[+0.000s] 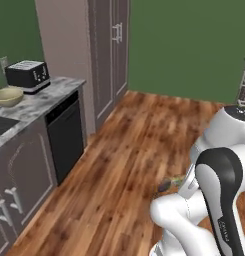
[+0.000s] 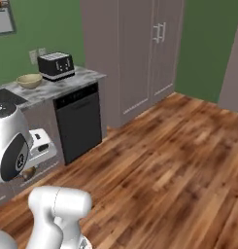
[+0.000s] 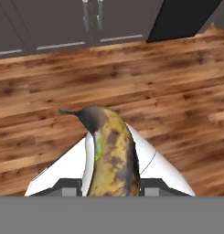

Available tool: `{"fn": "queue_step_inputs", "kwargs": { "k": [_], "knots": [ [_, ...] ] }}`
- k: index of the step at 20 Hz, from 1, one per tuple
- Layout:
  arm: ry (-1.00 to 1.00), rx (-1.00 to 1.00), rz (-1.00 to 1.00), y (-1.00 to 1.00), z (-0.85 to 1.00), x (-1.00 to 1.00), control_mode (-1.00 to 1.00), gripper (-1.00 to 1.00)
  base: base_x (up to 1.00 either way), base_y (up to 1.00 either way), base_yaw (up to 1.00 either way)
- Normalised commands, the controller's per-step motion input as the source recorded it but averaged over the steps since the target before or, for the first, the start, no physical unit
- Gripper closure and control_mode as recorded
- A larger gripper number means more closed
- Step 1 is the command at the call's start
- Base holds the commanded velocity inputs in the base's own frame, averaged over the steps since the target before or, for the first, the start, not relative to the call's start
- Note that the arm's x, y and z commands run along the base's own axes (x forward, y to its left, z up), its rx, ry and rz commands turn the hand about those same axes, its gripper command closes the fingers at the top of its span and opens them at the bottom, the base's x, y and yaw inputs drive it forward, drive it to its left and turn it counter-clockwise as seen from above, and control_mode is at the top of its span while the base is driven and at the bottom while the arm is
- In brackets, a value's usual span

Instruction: Pick the bananas from the cabinet and place them in one bowl. Pick the carrot from the sink and place it in the other bowl.

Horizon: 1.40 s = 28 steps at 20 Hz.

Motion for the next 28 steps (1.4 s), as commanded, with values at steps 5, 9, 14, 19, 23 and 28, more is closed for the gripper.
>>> {"fn": "queue_step_inputs", "kwargs": {
  "k": [5,9,14,19,23,28],
  "knots": [
    [0.00,0.00,0.00,0.00,0.00,0.00,1.00,1.00,-0.08,0.00,0.50],
    [0.00,0.00,0.00,0.00,0.00,0.00,1.00,1.00,-0.08,0.00,0.50],
    [0.00,0.00,0.00,0.00,0.00,0.00,1.00,1.00,-0.08,0.00,0.50],
    [0.00,0.00,0.00,0.00,0.00,0.00,1.00,1.00,-0.08,0.00,0.50],
    [0.00,0.00,0.00,0.00,0.00,0.00,1.00,1.00,-0.09,0.00,0.50],
    [0.00,0.00,0.00,0.00,0.00,0.00,1.00,1.00,-0.09,0.00,0.50]
  ]
}}
